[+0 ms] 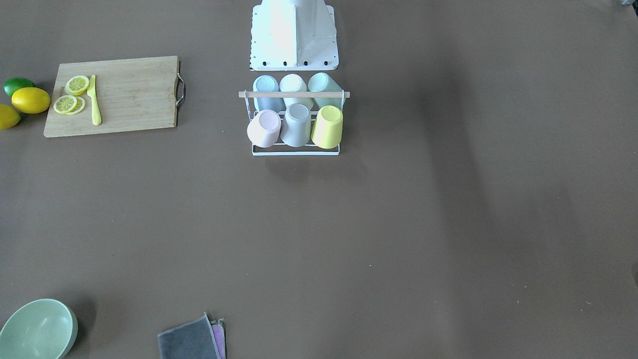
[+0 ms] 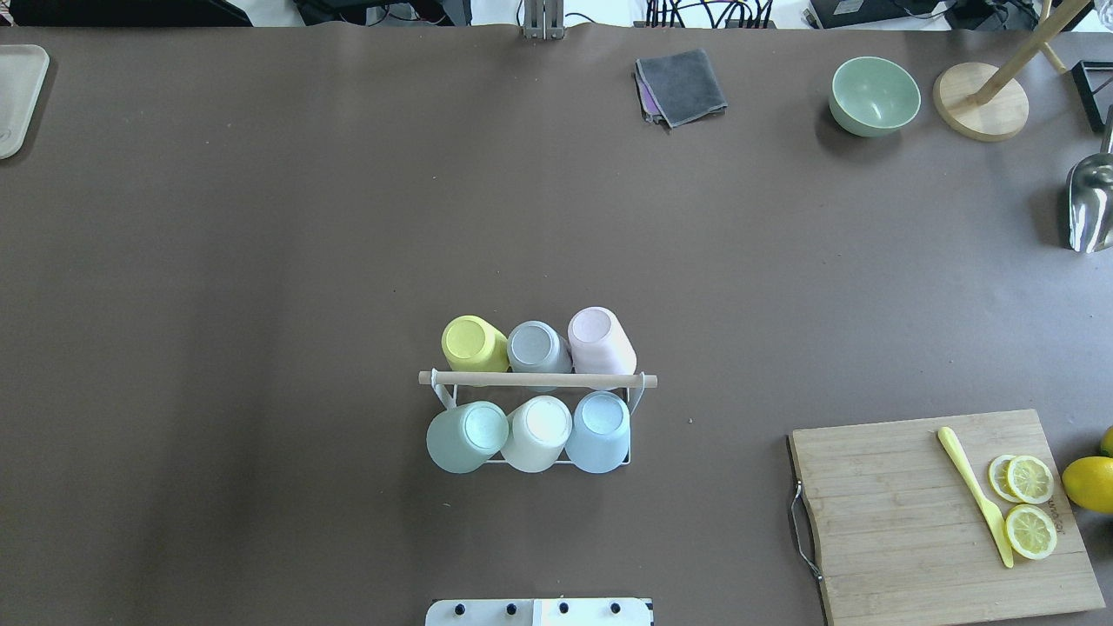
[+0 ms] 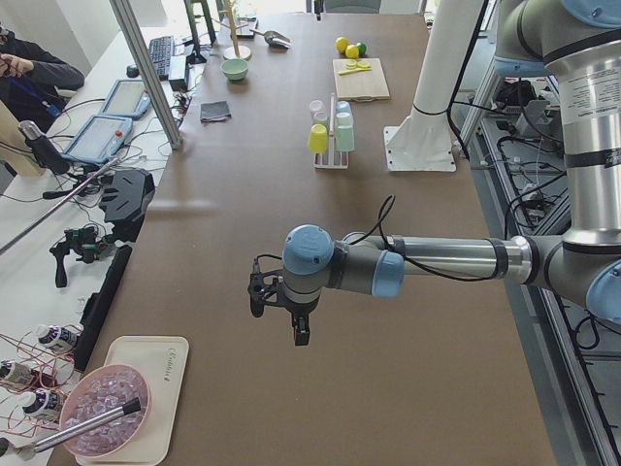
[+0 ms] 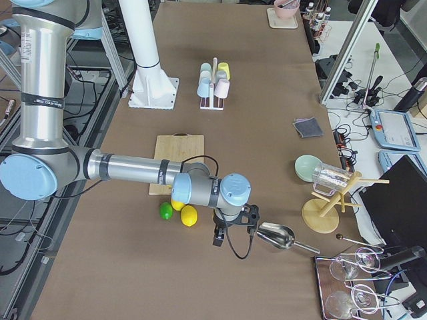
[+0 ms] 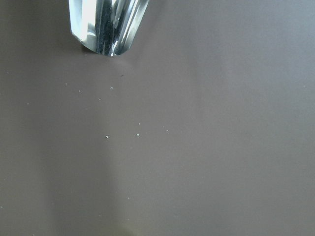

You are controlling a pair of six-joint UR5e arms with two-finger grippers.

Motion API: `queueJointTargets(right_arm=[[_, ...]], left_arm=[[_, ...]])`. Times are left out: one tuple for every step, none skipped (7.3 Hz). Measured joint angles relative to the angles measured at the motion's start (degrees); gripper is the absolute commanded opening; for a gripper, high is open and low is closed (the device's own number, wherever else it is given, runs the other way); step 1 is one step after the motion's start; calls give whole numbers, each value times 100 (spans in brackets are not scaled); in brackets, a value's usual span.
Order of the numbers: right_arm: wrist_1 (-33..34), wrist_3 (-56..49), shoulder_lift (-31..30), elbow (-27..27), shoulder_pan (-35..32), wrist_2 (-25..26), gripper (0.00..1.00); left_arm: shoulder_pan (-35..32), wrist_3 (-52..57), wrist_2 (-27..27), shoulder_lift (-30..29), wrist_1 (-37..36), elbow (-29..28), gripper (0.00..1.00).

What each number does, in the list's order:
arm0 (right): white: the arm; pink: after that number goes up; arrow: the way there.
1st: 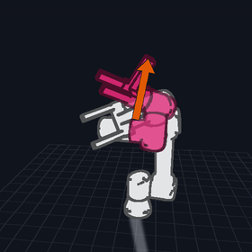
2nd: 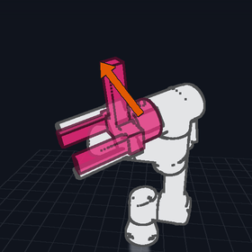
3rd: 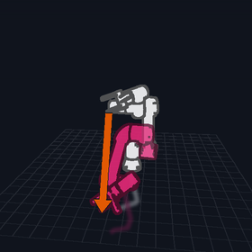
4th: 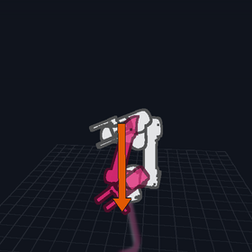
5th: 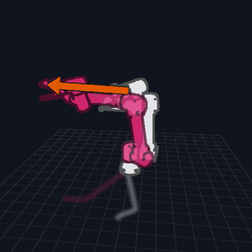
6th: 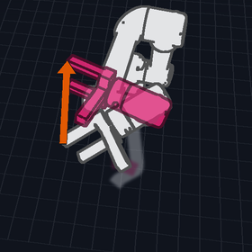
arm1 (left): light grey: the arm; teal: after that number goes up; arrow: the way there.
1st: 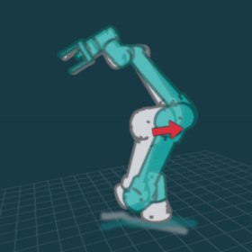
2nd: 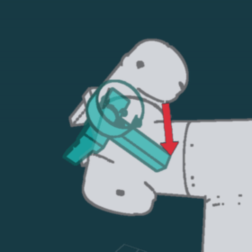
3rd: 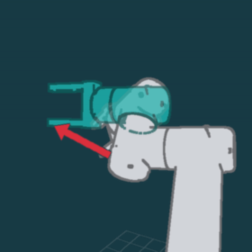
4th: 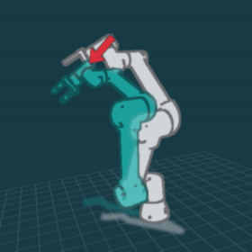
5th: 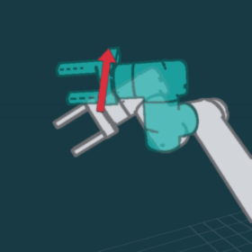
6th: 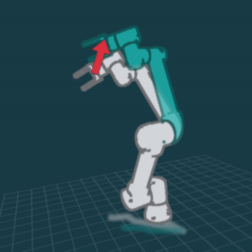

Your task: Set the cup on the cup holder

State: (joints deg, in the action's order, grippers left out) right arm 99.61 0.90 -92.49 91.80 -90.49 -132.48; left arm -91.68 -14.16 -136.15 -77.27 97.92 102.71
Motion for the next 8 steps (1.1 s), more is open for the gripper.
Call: queueJointTargets(right_arm=[[525, -190, 262, 2, -184, 80, 100], [753, -256, 374, 9, -289, 114, 100], [828, -278, 398, 15, -347, 134, 100], [839, -287, 372, 28, -389, 172, 100], [834, -287, 330, 75, -411, 264, 100], [830, -274, 276, 162, -421, 373, 100], [824, -255, 218, 225, -423, 425, 100], [819, -241, 190, 254, -425, 447, 100]], left_arm=[[-11, 17, 17, 1, 32, -9, 99], [-17, 48, 45, 1, 83, -7, 99], [-18, 67, 58, 0, 105, -7, 99], [-13, 80, 68, -11, 111, -8, 99], [-6, 89, 75, -24, 115, -5, 99], [2, 164, 78, -29, 113, -3, 99], [6, 287, 79, -27, 102, -8, 99], [8, 355, 79, -20, 91, -18, 99]])
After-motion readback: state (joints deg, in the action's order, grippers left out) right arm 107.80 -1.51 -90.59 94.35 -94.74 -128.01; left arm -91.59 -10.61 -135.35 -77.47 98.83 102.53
